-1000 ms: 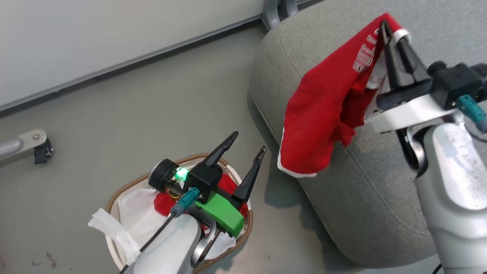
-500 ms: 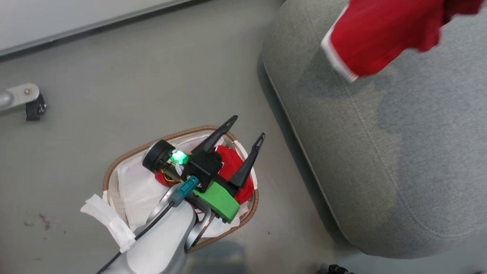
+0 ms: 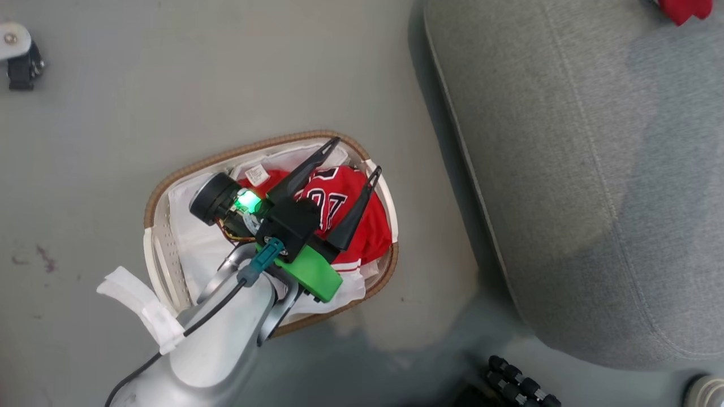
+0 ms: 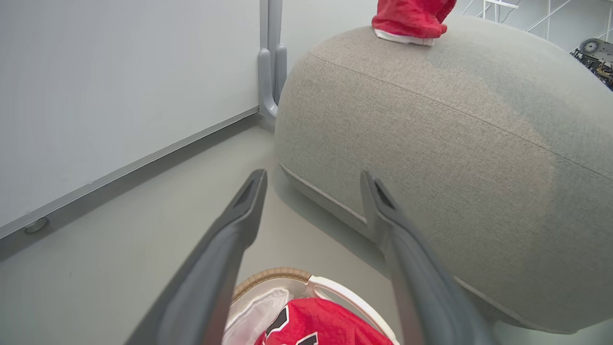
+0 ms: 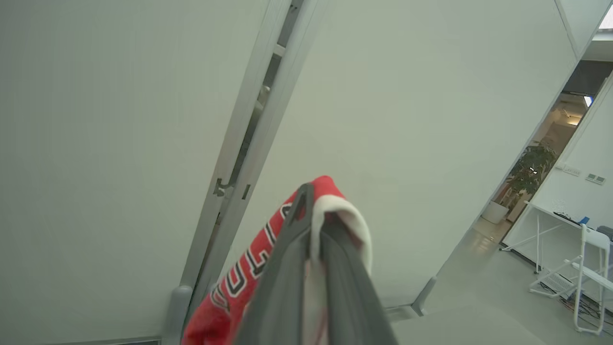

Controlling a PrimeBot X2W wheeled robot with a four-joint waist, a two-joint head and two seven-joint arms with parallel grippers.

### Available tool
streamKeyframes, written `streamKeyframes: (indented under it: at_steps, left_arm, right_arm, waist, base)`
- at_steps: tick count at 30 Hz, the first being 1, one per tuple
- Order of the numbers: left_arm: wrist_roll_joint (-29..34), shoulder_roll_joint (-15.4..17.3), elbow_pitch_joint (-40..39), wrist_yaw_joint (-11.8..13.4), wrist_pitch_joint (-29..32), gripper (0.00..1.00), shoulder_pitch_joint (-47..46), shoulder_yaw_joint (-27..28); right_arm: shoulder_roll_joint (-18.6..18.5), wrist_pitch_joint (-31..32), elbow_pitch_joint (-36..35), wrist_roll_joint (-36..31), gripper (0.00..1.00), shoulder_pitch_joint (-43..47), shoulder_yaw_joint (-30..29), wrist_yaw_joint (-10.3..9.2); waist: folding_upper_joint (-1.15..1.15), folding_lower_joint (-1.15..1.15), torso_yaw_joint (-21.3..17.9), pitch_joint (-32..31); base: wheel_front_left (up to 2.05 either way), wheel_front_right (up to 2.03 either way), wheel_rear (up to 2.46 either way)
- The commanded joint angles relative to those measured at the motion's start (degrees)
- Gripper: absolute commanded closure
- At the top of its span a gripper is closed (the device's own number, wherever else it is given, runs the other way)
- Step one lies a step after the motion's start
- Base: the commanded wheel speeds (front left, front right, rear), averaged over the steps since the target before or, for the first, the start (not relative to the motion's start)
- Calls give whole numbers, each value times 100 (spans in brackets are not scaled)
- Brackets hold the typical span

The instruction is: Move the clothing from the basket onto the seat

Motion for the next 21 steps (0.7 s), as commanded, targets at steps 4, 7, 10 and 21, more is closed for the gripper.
streamKeyframes:
  at_steps: [4, 7, 10, 21]
  left_arm:
    - [89, 92, -26, -18, 1, 0, -124, 58]
    - [121, 98, -28, -19, 1, 0, -95, 77]
    - [122, 120, -22, -19, 1, 0, -61, 117]
    - [71, 112, 61, -17, 1, 0, 109, 264]
  right_arm:
    - [368, -4, 293, -288, 100, 453, -401, -8]
    - [597, -4, 422, -348, 100, 807, -585, -8]
    - [807, -4, 476, -357, 100, 1100, -666, -8]
    - [1288, -4, 413, -144, 80, 2134, -416, -8]
  waist:
    - [0, -1, 193, 501]
    - [0, -1, 194, 551]
    - [0, -1, 177, 574]
    - [0, -1, 0, 410]
  base:
    - [0, 0, 0]
    - [0, 0, 0]
    - [0, 0, 0]
    - [0, 0, 0]
